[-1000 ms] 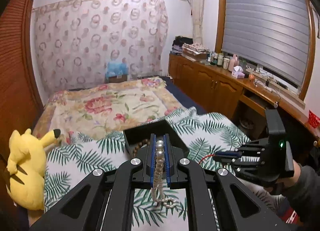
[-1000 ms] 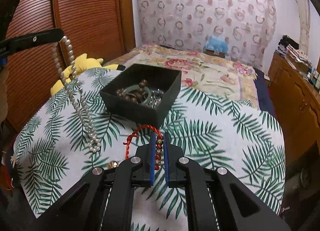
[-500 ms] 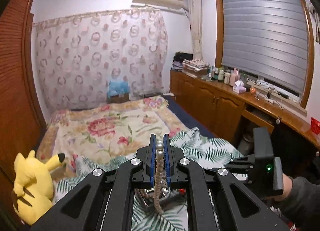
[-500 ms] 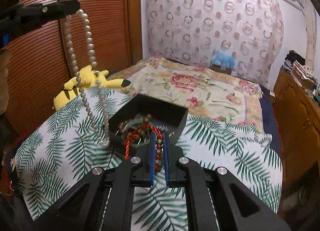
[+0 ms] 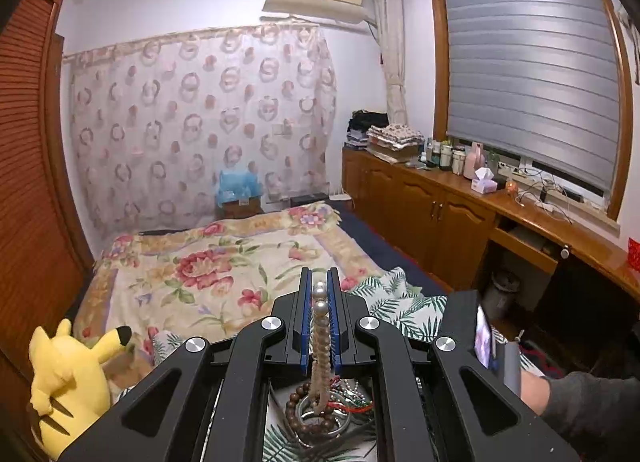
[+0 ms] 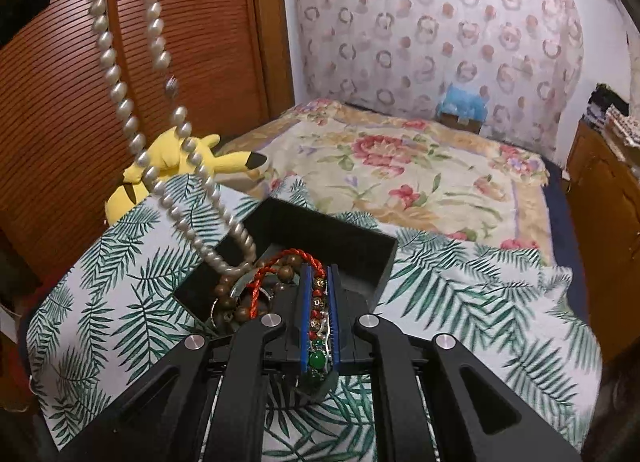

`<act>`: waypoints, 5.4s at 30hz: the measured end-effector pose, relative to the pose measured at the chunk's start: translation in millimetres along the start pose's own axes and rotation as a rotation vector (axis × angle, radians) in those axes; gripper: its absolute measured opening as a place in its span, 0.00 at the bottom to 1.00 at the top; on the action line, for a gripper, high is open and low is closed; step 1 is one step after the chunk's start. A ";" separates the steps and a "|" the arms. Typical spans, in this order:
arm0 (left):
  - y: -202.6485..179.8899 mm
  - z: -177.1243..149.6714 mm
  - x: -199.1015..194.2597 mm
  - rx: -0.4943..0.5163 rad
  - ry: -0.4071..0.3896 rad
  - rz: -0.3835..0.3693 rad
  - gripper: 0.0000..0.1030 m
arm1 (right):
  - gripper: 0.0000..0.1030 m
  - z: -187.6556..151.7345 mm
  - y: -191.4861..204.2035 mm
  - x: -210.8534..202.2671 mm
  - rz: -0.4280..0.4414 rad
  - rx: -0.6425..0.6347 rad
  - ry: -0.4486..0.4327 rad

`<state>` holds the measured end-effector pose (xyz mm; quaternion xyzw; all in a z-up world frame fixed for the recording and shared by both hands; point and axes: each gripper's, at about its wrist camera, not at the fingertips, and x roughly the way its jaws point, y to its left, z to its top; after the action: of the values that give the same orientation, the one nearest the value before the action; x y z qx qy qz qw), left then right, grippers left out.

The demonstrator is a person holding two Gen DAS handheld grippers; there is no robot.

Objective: Organize jewelry
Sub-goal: 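Release the red bracelet into the box with the right tool while the left tool lowers the pearls in, then grasp the gold ring with the right tool while the left tool grasps the gold flower earring, then lower the ring and earring into the black box and open both tools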

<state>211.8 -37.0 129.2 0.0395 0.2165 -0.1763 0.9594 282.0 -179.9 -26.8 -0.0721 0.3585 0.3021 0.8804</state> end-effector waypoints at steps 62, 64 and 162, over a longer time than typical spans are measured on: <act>1.0 -200.7 25.3 -0.112 0.424 0.002 0.74 | 0.33 -125.7 75.7 -28.7 0.011 -0.087 0.168; 1.0 -205.9 25.8 -0.117 0.436 0.000 0.74 | 0.32 -128.2 79.1 -26.8 -0.010 -0.114 0.176; 35.4 -120.1 120.4 -0.093 0.335 0.060 0.13 | 0.34 -9.0 -15.4 0.8 -0.069 0.046 -0.046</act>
<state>277.8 -24.3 -30.9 0.0303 0.3798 -0.1286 0.9156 286.2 -195.0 -35.3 -0.0570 0.3424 0.2648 0.8997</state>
